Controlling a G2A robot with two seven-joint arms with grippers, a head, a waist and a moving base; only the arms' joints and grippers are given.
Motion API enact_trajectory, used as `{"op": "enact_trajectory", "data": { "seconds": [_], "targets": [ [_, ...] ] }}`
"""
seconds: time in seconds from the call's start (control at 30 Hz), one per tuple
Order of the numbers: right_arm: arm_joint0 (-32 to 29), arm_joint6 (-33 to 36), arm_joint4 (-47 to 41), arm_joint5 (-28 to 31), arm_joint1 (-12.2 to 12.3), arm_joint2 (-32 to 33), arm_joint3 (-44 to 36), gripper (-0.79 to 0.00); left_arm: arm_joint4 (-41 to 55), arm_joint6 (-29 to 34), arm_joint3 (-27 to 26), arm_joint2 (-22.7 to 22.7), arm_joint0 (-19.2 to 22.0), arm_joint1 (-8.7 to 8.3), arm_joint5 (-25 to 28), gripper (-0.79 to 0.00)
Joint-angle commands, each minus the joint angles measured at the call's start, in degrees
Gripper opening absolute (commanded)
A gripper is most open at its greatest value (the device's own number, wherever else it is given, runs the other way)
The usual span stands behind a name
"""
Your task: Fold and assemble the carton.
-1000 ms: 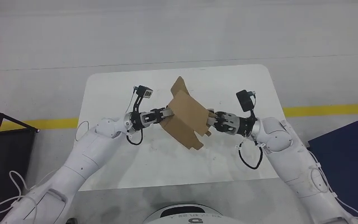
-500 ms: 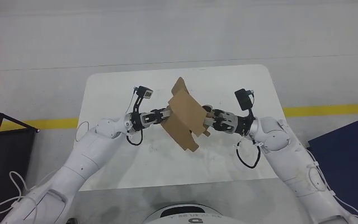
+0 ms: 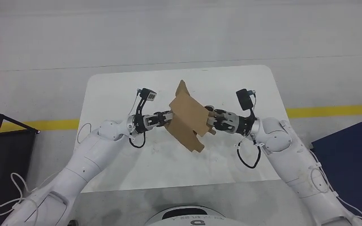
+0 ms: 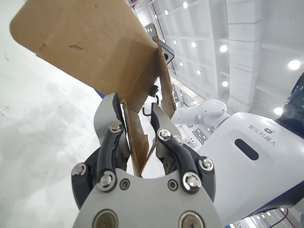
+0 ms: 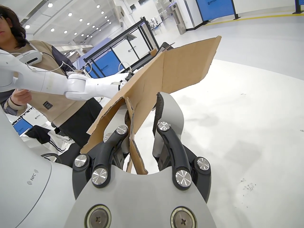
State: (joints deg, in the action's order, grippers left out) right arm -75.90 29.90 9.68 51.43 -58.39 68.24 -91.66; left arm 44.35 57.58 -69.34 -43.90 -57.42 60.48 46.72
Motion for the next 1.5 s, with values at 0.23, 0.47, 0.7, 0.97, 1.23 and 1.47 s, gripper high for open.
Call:
{"op": "enact_trajectory", "data": {
  "seconds": [0.23,0.47,0.7,0.97,1.23,1.47],
  "targets": [
    [-0.9,-3.5,3.3,-0.1,0.2,2.2,-1.7,-0.785,-0.2,0.2,-0.3,0.1,-0.2,-0.10,-0.2,-0.449],
    [-2.6,-7.8,10.4,-0.8,0.2,4.6,-5.1,-0.785,0.0,0.2,-0.1,0.2,-0.5,-0.11,-0.2,-0.440],
    [-4.8,-13.6,15.2,-1.0,0.0,6.4,-8.4,-0.785,1.6,0.8,4.2,-0.2,-0.7,-0.05,-0.8,-0.437],
    [-5.6,-19.5,18.2,-2.3,-0.4,7.6,-10.0,-0.785,0.9,1.2,10.2,1.5,1.4,1.94,-2.6,0.000],
    [-5.0,-21.6,24.2,-6.6,-0.7,8.3,-10.4,-0.785,-3.0,-0.9,8.9,3.4,3.2,3.88,-6.5,-0.018],
    [-5.4,-21.6,32.6,-10.5,-1.0,7.1,-11.3,-0.785,-2.6,-0.6,6.9,1.9,3.2,4.21,-8.5,-0.025]
  ]
}}
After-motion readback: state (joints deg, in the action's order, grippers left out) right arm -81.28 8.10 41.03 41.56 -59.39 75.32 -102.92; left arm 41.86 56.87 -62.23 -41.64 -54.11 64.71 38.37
